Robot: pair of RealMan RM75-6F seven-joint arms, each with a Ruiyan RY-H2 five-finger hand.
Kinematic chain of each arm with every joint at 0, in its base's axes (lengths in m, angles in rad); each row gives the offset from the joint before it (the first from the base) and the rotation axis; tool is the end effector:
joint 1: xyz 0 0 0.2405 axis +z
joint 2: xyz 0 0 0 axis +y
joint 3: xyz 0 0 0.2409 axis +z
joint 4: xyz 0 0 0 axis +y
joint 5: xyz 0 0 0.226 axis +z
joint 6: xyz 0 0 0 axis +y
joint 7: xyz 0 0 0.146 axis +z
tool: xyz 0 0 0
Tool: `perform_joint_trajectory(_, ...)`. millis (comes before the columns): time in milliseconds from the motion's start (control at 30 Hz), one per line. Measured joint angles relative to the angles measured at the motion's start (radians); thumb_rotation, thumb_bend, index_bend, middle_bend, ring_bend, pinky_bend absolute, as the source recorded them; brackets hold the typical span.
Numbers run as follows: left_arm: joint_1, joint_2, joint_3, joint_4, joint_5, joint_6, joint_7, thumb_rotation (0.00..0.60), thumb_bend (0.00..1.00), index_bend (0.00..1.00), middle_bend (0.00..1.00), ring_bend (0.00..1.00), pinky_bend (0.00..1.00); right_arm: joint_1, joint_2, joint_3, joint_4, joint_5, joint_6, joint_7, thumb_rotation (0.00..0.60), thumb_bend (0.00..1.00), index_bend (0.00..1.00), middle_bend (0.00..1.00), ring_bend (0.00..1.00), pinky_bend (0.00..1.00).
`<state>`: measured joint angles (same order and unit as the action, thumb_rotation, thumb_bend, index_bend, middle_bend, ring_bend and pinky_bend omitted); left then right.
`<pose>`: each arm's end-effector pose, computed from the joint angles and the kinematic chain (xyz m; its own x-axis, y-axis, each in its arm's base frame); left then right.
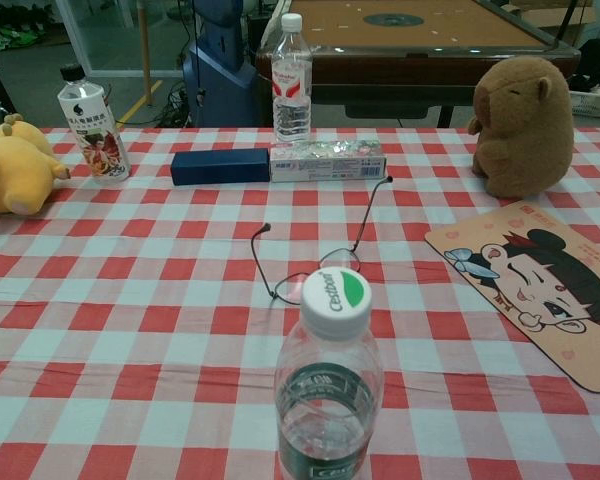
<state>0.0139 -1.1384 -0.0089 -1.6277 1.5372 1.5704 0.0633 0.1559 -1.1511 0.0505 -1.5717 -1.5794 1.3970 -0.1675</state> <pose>-0.3077 0.1437 0.1341 0.4248 -0.0005 0.9053 0.9043 0.0461 -0.4244 -0.2898 -0.2038 0.1155 0.5635 -0.0327 0.8255 -0.8185 -0.1580 0.5524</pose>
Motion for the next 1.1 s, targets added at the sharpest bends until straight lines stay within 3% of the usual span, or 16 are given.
perform_joint_trajectory(133, 0.002, 0.001, 0.002, 0.007, -0.002, 0.000, -0.009, 0.600, 0.32, 0.00, 0.00, 0.00, 0.00, 0.065, -0.026, 0.028, -0.027, 0.025, -0.087, -0.041, 0.600, 0.54, 0.00, 0.75, 0.70, 0.66)
perform_joint_trajectory(300, 0.005, 0.001, 0.003, 0.013, -0.004, 0.000, -0.016, 0.600, 0.32, 0.00, 0.00, 0.00, 0.00, 0.166, -0.083, 0.062, -0.046, 0.084, -0.233, -0.098, 0.600, 0.61, 0.00, 0.86, 0.83, 0.80)
perform_joint_trajectory(567, 0.012, 0.005, 0.002, 0.032, -0.018, 0.002, -0.040, 0.600, 0.32, 0.00, 0.00, 0.00, 0.00, 0.334, -0.239, 0.109, -0.029, 0.227, -0.423, -0.240, 0.600, 0.66, 0.00, 0.89, 0.87, 0.83)
perform_joint_trajectory(1100, 0.026, 0.003, 0.003, 0.085, -0.047, -0.008, -0.096, 0.600, 0.32, 0.00, 0.00, 0.00, 0.00, 0.497, -0.488, 0.123, 0.104, 0.389, -0.526, -0.419, 0.600, 0.68, 0.00, 0.91, 0.89, 0.83)
